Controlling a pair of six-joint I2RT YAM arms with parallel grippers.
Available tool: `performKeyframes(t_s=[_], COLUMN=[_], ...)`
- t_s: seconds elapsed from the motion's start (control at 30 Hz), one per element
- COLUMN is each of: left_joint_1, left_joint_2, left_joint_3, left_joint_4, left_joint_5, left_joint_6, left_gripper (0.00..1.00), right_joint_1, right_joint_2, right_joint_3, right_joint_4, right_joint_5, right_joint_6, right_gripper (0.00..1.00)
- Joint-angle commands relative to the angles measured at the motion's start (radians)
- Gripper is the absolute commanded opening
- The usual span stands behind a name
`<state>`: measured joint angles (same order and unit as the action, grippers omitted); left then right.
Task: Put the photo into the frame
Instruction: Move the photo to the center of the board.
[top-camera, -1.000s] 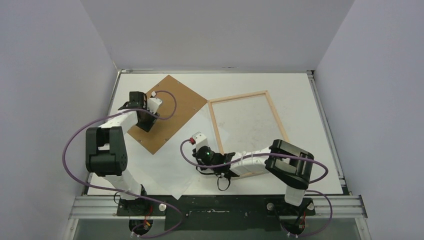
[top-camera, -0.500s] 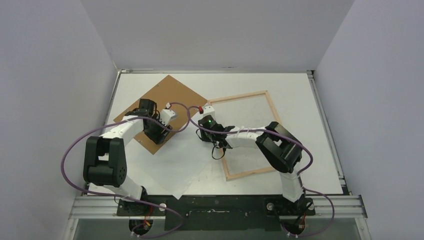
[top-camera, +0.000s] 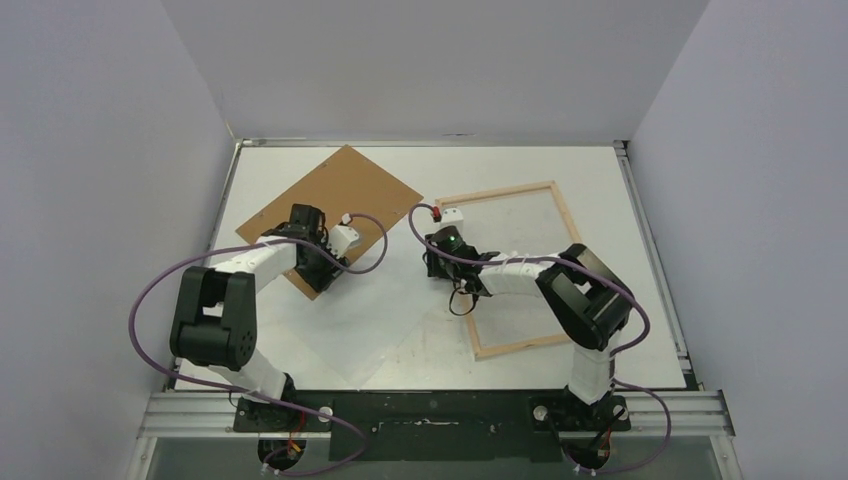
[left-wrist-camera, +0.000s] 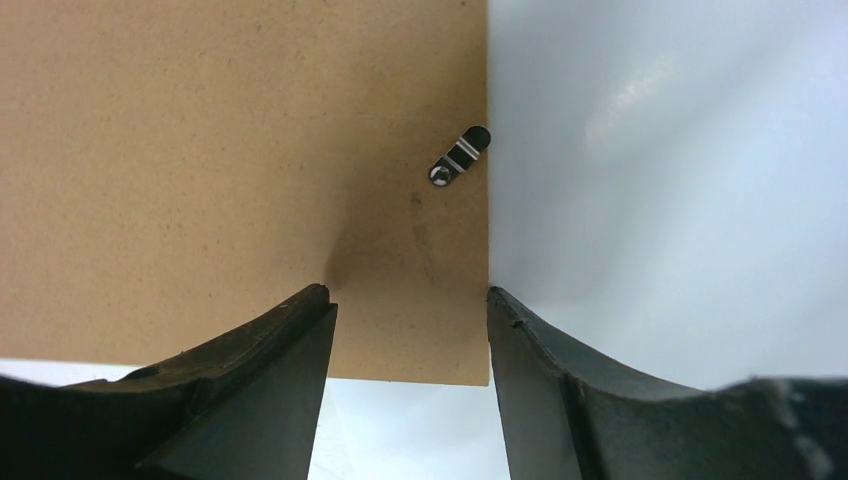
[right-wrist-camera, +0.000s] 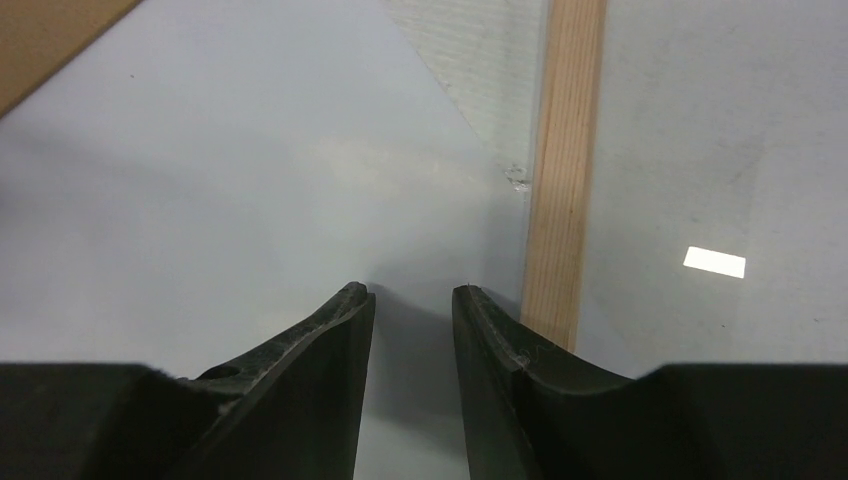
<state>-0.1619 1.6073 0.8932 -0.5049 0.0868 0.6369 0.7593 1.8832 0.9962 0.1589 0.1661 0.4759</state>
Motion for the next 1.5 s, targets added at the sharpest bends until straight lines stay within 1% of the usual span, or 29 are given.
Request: performKeyframes(t_s=[0.0, 0.13, 0.3, 0.33, 0.43, 0.57, 0.67, 0.77, 0.93, 1.03, 1.17, 1.3, 1.47], left_joint_1=[0.034, 0.076, 0.122, 0.133, 0.171, 0.235, 0.286, 0.345, 0.478, 0.538, 0.548, 0.517, 0.456], left_joint_2=[0.082, 0.085, 0.075, 0.071, 0.041, -0.012, -0.034, -0.035, -0.003, 0.016, 0.0, -0.039, -0.029], left_joint_3=[-0.02, 0.003, 0.012, 0.017, 0.052, 0.154, 0.216, 0.222, 0.186, 0.142, 0.04, -0.059, -0.122], left_joint_4=[0.11, 0.097, 0.085, 0.083, 0.04, -0.089, -0.19, -0.255, -0.353, -0.329, -0.214, -0.094, -0.007], left_joint_5=[-0.168, -0.172, -0.173, -0.169, -0.124, 0.017, 0.098, 0.114, 0.122, 0.081, 0.033, 0.042, 0.017], left_joint_6=[0.029, 0.041, 0.064, 0.067, 0.064, 0.076, 0.13, 0.217, 0.392, 0.495, 0.545, 0.521, 0.467], left_gripper=[0.55, 0.55, 0.55, 0.55, 0.55, 0.56, 0.57, 0.57, 0.56, 0.56, 0.56, 0.56, 0.56], right_joint_1=[-0.037, -0.09, -0.111, -0.11, -0.11, -0.103, -0.091, -0.067, -0.053, -0.055, -0.06, -0.063, -0.062], right_joint_2=[-0.065, -0.089, -0.074, -0.071, -0.063, -0.016, 0.052, 0.104, 0.112, 0.101, 0.099, 0.104, 0.106], right_joint_3=[-0.08, -0.129, -0.078, -0.064, -0.007, 0.101, 0.2, 0.258, 0.236, 0.206, 0.188, 0.173, 0.14], right_joint_4=[-0.078, -0.078, -0.106, -0.105, -0.099, -0.096, -0.116, -0.141, -0.147, -0.14, -0.136, -0.139, -0.117], right_joint_5=[0.035, 0.034, 0.053, 0.048, -0.001, -0.084, -0.143, -0.173, -0.231, -0.264, -0.295, -0.317, -0.399], right_joint_6=[-0.042, -0.051, -0.043, -0.043, -0.04, -0.054, -0.056, -0.057, -0.031, -0.017, 0.001, 0.012, 0.055], right_gripper=[0.37, 0.38, 0.39, 0.41, 0.54, 0.66, 0.7, 0.72, 0.75, 0.77, 0.79, 0.8, 0.8])
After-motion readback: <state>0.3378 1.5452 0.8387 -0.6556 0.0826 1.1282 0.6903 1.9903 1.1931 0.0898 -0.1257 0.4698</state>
